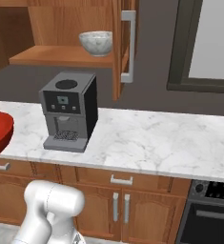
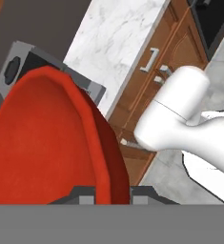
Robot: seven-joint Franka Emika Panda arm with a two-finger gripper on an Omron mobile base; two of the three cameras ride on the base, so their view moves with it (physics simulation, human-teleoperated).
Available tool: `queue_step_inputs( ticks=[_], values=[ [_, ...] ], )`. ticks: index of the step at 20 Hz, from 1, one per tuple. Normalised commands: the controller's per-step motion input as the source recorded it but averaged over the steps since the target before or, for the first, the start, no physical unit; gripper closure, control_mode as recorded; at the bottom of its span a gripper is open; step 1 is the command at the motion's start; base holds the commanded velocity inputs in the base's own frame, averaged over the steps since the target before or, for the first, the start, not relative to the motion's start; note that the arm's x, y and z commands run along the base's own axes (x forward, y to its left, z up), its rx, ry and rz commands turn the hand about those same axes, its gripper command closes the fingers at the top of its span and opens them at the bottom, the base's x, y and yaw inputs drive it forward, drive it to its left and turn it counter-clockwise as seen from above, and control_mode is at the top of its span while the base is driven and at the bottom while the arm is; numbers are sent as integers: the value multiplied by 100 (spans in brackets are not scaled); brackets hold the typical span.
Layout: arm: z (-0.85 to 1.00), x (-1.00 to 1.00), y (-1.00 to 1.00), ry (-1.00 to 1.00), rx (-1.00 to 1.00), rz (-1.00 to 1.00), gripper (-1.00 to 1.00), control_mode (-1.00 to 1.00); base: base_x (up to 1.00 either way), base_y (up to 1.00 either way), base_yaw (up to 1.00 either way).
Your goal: Move the bowls from the cabinet to the plates on the dining table.
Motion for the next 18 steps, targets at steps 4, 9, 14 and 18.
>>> queue_step_inputs(
  ticks=[4,9,14,18],
  values=[
    [0,0,0,0,0,0,100,100,-47,-17,-7],
    [0,0,0,0,0,0,100,100,-46,-16,-8],
    [0,0,0,0,0,0,100,100,-42,-11,-10],
    [0,0,0,0,0,0,100,100,-28,-1,-16]
  ],
)
